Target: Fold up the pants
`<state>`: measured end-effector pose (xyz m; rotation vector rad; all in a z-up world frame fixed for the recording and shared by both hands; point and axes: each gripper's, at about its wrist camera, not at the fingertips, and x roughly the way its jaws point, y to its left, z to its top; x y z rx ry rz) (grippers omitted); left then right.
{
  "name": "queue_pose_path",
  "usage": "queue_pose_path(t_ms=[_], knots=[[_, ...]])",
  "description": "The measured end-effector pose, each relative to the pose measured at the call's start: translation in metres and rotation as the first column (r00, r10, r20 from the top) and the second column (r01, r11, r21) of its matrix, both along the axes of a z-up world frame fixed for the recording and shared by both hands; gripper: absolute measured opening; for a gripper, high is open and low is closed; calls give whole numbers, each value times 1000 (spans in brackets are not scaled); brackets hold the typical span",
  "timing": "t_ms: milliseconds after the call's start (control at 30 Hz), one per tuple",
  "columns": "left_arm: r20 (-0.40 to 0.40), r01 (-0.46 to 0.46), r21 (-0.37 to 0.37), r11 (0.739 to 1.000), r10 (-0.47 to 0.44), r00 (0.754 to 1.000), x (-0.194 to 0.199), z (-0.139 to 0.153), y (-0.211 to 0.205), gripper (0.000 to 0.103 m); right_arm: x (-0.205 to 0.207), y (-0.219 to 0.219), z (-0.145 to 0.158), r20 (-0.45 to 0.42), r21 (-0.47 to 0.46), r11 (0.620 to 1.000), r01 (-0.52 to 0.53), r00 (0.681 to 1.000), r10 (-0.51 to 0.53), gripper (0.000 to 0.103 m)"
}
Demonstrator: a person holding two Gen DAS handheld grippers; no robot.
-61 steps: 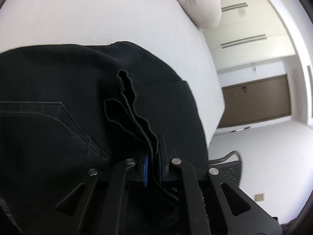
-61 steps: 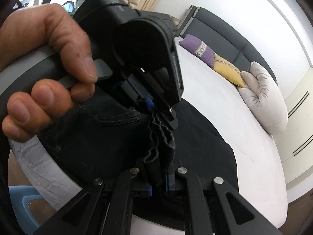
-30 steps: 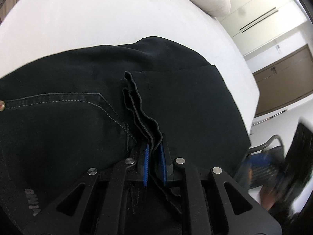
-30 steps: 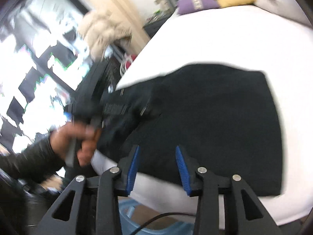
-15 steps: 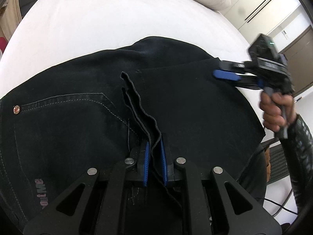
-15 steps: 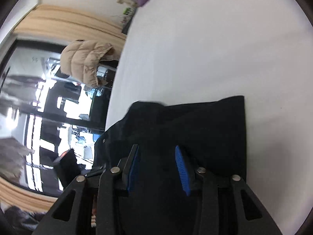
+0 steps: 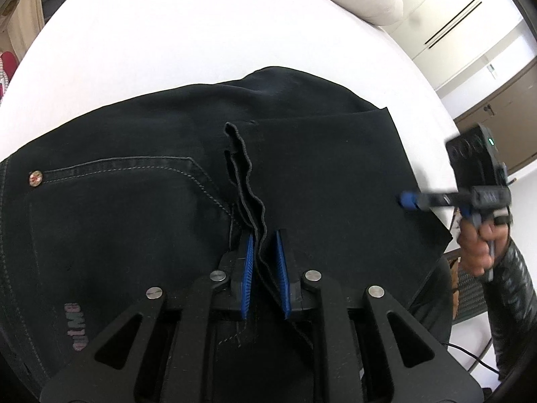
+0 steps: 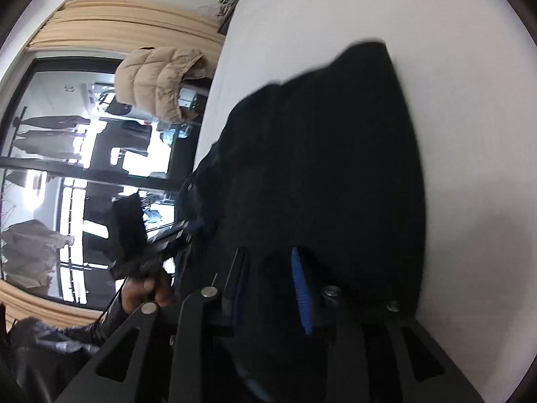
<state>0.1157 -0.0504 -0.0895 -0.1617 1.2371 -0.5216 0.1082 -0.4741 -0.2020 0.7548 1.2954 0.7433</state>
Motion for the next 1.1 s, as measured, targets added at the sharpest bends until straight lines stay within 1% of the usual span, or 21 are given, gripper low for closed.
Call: queue_pose_path(t_ms=[67,167,300,433,467,567,633,800,867,900,1000,1033,1067,1100], knots=[[0,-2,9,1000,2,1000,-3,1,2,14,-17,-1,4,8,-6,1000,-2,1000,2,35],[9,-15,47,999,14,1000,-10,3,4,15,-37,1,7,13,-13,1000,6,1000,-6,36],[21,-34,94,995,32,999,-15,7,9,15,-52,9,12,11,-23,1000,15,1000,-15,36],[26,-39,101,994,36,999,-18,6,12,14,-60,19,20,15,-59,998,4,1000,-3,36],[30,-38,104,994,35,999,-20,7,13,14,-61,19,25,24,-57,998,7,1000,-6,38],[36,-35,108,993,31,999,-22,7,14,14,-56,23,45,75,-25,999,22,997,-21,43],[37,-36,106,994,33,999,-21,6,11,14,-47,30,54,96,-21,1000,19,995,-17,43],[38,-47,99,994,43,998,-24,9,18,14,-11,75,69,141,-15,999,-42,989,43,43],[39,-55,98,994,52,998,-25,11,22,14,3,87,66,141,3,999,-35,989,35,52],[40,-58,98,994,54,998,-25,11,24,14,12,93,61,128,8,1000,-24,991,23,54],[46,-67,96,993,63,997,-28,15,29,15,32,110,33,47,4,1000,11,999,-11,56],[49,-77,93,993,73,996,-30,17,33,14,37,115,23,26,-13,1000,16,1000,-16,62],[52,-85,88,992,81,995,-31,20,36,14,40,119,8,-7,-50,998,33,999,-33,61],[57,-96,81,992,91,994,-34,22,41,14,42,120,-3,-29,-53,997,56,998,-58,60]])
